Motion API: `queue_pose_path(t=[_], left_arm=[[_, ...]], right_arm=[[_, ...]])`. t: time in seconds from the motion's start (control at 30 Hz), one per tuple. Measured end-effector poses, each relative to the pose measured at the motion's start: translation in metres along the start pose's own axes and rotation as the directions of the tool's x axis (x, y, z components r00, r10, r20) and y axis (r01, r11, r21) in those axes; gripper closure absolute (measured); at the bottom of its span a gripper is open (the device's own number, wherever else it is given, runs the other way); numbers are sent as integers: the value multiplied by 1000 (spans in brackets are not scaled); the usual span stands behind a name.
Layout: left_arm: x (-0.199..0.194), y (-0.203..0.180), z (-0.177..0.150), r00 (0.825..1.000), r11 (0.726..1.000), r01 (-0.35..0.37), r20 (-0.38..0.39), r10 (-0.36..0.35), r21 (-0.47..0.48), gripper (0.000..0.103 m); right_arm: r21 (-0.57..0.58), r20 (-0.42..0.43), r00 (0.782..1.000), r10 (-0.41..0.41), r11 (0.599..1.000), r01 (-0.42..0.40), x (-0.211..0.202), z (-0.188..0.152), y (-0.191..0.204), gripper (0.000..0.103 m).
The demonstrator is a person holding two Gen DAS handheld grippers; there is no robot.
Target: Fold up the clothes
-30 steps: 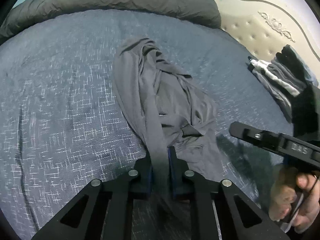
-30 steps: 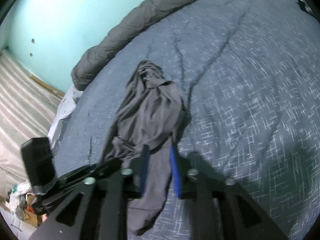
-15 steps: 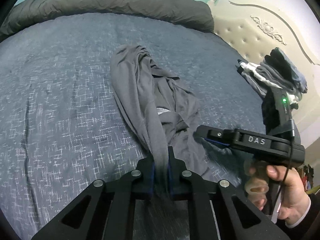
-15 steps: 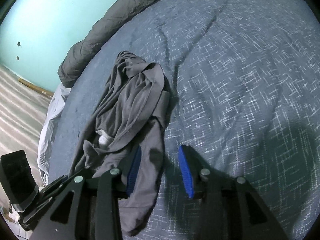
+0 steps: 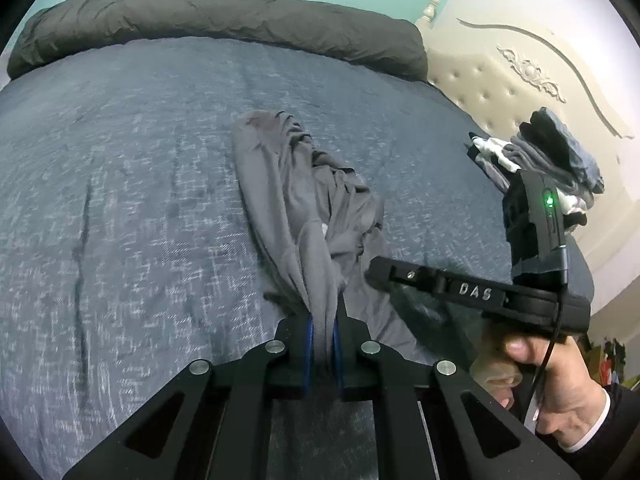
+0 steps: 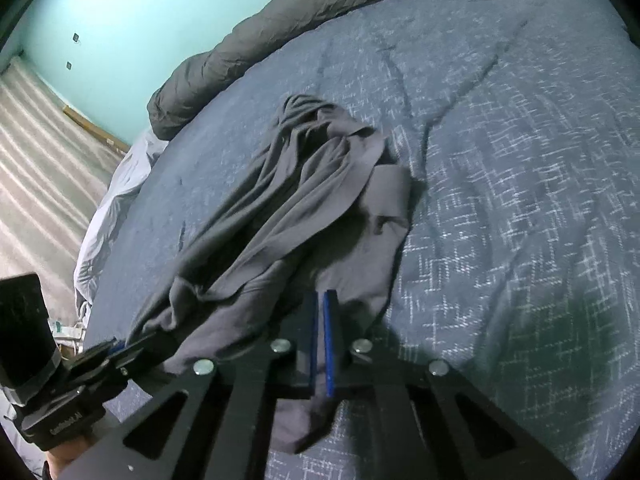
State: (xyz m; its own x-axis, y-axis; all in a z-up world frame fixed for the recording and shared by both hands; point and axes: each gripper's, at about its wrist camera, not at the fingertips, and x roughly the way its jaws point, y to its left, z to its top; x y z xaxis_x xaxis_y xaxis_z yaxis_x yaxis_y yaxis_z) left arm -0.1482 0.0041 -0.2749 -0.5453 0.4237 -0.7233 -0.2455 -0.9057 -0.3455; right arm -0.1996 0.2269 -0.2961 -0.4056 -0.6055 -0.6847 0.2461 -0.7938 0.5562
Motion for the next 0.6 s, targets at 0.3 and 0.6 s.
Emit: queue_pose_path(t=[0.3,0.6], left_arm=[[-8,7,-16,1000,999,-2,-8,2,-34,96],[14,19,-16,998,994,15,-66,-23,-110,95]], right_arm=[[71,7,1000,11,997,-12,-11,-8,-6,101],[89,-2,1000,10,996,-10,-12,-12,-3,99]])
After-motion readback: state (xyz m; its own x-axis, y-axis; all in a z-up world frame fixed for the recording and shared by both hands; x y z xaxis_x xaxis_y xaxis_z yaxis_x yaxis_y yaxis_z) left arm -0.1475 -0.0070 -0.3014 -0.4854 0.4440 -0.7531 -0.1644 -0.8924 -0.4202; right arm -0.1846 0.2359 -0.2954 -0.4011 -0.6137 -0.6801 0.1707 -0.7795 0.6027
